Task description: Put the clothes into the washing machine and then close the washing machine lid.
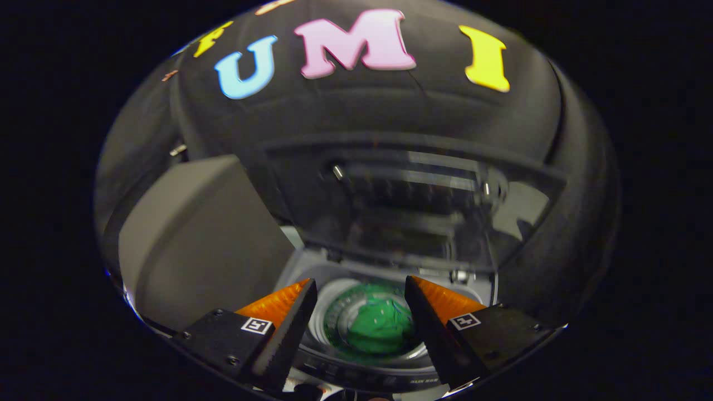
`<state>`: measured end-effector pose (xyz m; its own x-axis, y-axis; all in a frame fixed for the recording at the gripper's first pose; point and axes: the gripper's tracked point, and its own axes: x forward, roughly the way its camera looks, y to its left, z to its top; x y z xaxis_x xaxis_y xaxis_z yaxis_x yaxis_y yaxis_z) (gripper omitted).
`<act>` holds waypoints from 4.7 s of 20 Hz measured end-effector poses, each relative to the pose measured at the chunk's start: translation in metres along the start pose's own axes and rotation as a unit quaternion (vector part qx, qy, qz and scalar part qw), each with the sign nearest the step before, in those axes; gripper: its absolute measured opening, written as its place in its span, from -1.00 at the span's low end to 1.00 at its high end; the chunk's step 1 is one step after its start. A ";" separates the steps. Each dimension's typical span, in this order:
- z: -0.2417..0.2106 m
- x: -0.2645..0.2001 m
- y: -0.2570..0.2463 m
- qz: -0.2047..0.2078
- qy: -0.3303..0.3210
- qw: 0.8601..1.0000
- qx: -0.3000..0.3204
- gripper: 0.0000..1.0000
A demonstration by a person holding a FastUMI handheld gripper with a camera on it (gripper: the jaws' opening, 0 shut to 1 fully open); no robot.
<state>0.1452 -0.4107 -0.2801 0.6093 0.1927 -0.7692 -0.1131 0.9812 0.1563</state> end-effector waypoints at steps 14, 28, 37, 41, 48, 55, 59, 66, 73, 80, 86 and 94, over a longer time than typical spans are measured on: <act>0.121 0.049 -0.053 -0.078 -0.108 0.990 0.045 1.00; 0.122 0.045 -0.054 -0.117 -0.142 0.982 0.034 1.00; 0.081 0.003 -0.041 -0.124 -0.132 0.983 0.033 1.00; 0.059 -0.013 -0.032 -0.129 -0.107 0.985 0.038 1.00; 0.013 -0.015 -0.017 -0.137 -0.038 0.990 -0.015 0.98; 0.015 -0.042 0.032 -0.103 -0.097 0.990 0.017 0.97; 0.054 -0.057 0.064 -0.087 -0.158 0.983 -0.001 0.97; 0.124 -0.108 0.107 -0.081 -0.278 0.957 -0.019 0.97; 0.142 -0.160 0.163 -0.049 -0.339 0.939 -0.007 0.98; 0.137 -0.174 0.180 -0.051 -0.350 0.935 -0.012 0.97; 0.141 -0.179 0.187 -0.052 -0.353 0.934 -0.026 0.97; 0.143 -0.174 0.198 -0.042 -0.352 0.934 -0.042 0.97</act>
<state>0.1288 -0.2507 -0.0271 0.9807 0.0917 -0.1729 -0.0856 0.9954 0.0421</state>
